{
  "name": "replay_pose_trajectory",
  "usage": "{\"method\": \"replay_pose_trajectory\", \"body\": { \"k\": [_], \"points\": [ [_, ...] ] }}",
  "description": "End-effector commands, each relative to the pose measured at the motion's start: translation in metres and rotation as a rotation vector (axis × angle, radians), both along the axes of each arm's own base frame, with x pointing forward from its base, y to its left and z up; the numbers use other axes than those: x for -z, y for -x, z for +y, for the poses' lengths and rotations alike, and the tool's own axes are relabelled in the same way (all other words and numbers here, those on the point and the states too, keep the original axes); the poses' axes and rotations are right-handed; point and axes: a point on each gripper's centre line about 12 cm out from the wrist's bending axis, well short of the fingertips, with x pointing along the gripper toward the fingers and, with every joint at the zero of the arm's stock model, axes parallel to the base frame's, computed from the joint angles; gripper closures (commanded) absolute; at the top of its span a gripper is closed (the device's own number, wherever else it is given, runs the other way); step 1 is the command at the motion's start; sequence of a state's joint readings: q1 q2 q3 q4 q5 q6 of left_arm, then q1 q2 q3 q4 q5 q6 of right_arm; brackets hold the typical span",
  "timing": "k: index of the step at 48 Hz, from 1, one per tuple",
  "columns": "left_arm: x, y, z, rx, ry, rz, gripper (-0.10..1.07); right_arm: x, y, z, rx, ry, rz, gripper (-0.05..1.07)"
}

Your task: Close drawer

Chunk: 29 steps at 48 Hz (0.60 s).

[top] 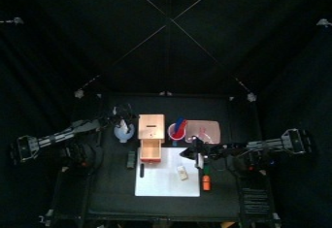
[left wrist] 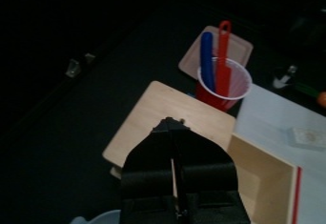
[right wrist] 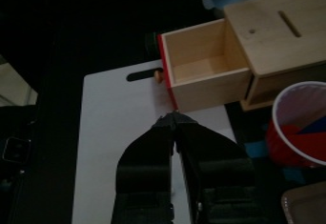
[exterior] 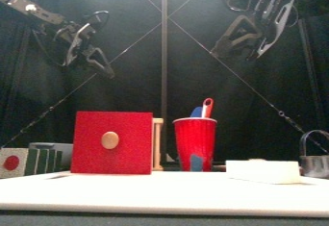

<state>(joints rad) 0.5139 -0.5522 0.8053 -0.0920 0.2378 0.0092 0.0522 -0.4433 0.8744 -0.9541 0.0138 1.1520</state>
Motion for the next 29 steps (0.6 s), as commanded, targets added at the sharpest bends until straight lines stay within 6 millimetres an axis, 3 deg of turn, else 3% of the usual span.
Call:
{"method": "replay_pose_trajectory", "body": {
  "k": [1,9,16,29],
  "points": [
    [-0.017,-0.01,0.014,-0.011,0.002,0.038,0.87,-0.006,-0.014,0.007,-0.024,-0.009,-0.013,0.82],
    [-0.014,-0.031,0.034,0.013,0.027,0.229,0.87,0.007,-0.036,0.019,-0.056,-0.006,0.032,0.82],
    [-0.011,-0.056,0.063,0.034,0.004,0.314,0.87,0.019,-0.053,0.029,-0.079,-0.002,0.069,0.82],
    [0.03,-0.091,0.107,0.094,0.049,0.488,0.87,0.041,-0.083,0.043,-0.102,-0.002,0.124,0.82]
  ]
}}
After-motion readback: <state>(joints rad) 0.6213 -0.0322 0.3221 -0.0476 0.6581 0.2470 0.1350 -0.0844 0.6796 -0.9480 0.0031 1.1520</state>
